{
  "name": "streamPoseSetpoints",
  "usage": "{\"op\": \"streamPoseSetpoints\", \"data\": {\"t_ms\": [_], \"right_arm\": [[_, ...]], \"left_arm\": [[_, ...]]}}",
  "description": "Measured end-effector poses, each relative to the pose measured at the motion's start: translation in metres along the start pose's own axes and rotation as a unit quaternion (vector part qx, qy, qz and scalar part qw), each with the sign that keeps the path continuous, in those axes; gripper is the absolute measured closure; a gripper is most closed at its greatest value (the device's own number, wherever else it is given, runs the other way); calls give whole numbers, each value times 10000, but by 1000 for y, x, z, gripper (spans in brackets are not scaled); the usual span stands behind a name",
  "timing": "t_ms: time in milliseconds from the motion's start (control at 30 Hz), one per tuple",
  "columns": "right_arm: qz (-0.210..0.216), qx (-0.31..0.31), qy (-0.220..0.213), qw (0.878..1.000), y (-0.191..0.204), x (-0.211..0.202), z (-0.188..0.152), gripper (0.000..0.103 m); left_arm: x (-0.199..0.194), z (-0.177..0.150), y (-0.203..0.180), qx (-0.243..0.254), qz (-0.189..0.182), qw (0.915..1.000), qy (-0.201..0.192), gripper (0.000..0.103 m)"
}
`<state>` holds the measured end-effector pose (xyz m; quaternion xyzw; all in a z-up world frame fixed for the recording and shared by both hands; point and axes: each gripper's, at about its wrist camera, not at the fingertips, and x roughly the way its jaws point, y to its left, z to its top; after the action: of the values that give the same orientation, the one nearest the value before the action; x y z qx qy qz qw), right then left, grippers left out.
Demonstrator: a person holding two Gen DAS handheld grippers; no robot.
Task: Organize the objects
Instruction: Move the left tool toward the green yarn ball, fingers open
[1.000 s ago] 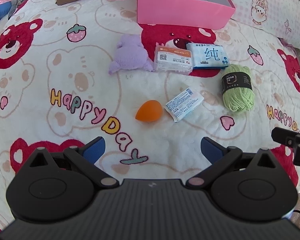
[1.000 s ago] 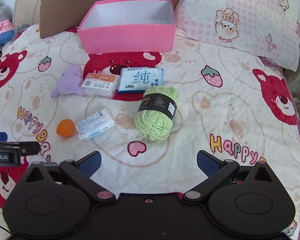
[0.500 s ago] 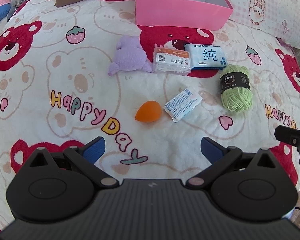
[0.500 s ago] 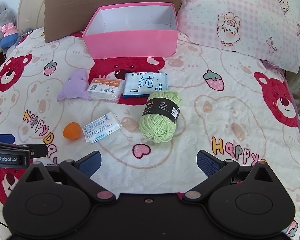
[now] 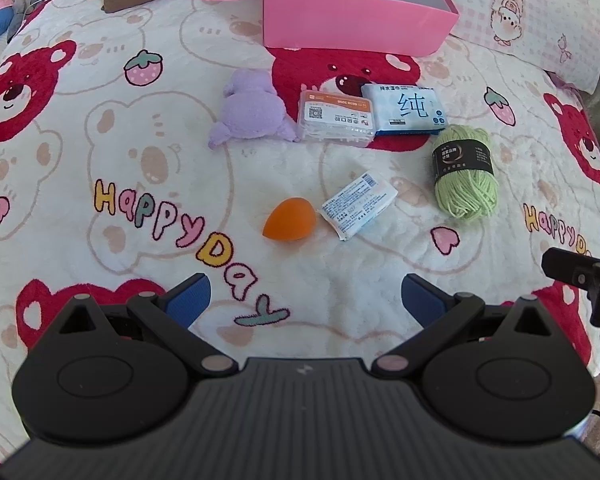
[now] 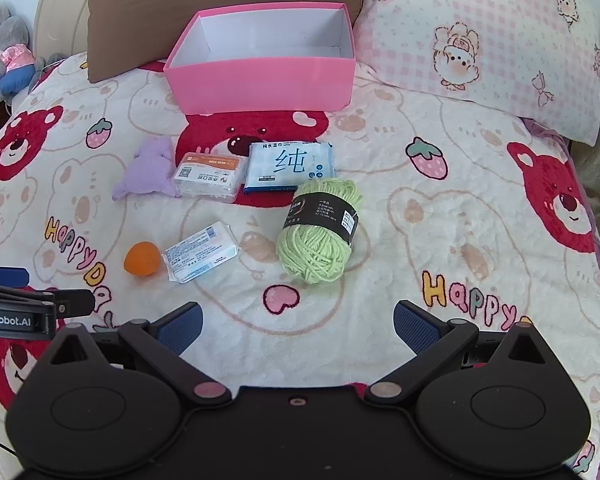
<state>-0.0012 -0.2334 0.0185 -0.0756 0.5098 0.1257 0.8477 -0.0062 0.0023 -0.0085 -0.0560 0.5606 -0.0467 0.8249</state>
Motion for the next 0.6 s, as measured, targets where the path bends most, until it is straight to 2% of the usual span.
{"op": "streamPoseSetpoints", "data": {"t_ms": [100,200,433,600], "right_arm": [[55,-144,-132,9998,0,-4,-2,0],[284,-419,-291,9983,-3,-13,-3,0],[636,-593,-599,9944,-12,-29,-2,0],[950,29,-846,9919,-33,-28,2,0]], "left_arm": [[-2,3,-2,41,-51,10000,-22,0],[-8,10,-5,139,-33,9999,-79,0],[-21,27,-9,292,-284,9991,71,1],[-33,34,-24,626,-127,9978,-168,1]]}}
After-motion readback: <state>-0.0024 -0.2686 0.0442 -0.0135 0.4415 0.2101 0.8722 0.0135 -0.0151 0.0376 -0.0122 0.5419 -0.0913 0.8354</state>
